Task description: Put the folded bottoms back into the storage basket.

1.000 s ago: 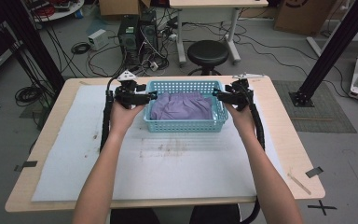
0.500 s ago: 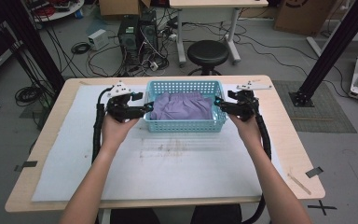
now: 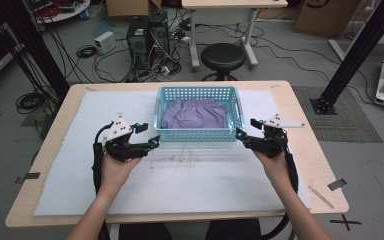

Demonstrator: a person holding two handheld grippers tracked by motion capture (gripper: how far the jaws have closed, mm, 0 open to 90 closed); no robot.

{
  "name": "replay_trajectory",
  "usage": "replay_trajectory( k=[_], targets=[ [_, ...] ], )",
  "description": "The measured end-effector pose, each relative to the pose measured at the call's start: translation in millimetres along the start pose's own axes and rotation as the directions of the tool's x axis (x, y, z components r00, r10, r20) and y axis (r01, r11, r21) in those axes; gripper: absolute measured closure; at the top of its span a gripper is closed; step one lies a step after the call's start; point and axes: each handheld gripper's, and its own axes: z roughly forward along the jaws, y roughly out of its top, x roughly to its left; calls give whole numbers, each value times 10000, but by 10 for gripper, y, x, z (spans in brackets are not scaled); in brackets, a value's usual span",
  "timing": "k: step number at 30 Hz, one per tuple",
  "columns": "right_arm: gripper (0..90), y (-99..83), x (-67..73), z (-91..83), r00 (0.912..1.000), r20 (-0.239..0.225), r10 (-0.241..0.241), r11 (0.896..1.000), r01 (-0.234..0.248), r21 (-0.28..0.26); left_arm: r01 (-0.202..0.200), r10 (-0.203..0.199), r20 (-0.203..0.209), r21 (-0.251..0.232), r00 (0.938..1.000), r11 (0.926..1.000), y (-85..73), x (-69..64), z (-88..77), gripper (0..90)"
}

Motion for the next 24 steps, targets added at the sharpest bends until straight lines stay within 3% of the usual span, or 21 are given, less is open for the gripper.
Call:
replay_trajectory(
  k=[5, 9, 15, 24],
  targets=[
    [298, -205, 48, -86, 9998, -105, -165, 9999, 165, -9, -152, 150, 106, 174, 9998, 9997, -167, -146, -58, 329],
    [280, -345, 60, -130, 9998, -173, 18, 10000, -19, -11, -201, 197, 157, 281, 9997, 9994, -288, -210, -86, 318],
    [248, -466, 42, -169, 9997, -217, 119, 9998, -115, 186, -363, 361, 37, 436, 9993, 9984, -384, -226, -122, 282],
    [224, -494, 51, -164, 9996, -254, 94, 9996, -87, 264, -371, 369, 40, 461, 9993, 9982, -427, -222, -101, 272]
  ],
)
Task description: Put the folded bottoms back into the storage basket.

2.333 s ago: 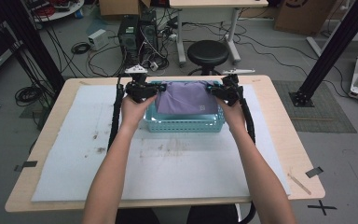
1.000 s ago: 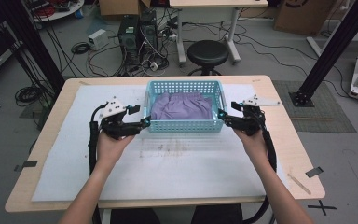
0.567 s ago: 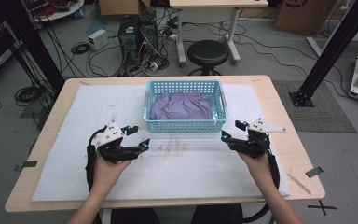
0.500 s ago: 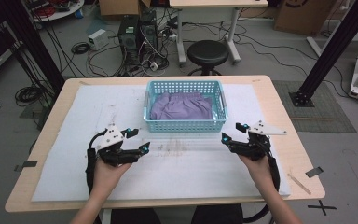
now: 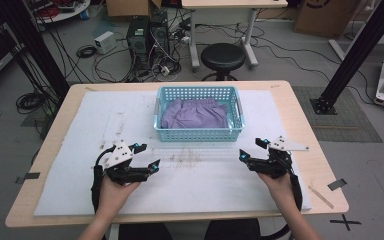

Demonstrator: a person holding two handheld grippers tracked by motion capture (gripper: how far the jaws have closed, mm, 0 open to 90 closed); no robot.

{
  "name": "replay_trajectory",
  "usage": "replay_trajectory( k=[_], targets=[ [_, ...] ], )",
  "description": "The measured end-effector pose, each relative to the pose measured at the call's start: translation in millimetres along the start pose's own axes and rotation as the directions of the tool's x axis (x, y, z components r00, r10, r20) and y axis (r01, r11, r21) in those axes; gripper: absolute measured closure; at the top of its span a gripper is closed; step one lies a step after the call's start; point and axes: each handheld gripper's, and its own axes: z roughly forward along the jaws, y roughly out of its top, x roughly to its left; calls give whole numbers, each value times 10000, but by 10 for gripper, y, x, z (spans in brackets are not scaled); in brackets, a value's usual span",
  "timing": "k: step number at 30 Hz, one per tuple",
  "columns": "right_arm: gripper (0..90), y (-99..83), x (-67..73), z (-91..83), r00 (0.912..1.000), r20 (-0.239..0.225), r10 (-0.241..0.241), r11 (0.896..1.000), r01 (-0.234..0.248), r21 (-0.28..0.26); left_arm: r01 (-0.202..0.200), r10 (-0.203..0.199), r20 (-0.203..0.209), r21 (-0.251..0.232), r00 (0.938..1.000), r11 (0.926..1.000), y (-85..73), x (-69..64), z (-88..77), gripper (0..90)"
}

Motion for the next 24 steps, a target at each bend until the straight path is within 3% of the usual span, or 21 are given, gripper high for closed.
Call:
replay_trajectory(
  k=[7, 24],
  targets=[
    [224, -18, 22, 44, 9998, 20, -198, 9996, 198, 196, 206, -205, -311, 8, 9993, 9998, -53, 67, -20, 272],
    [224, -26, -14, 25, 9998, 131, -156, 9998, 154, 133, 168, -167, -282, 33, 9995, 9999, -51, 59, -13, 272]
  ],
)
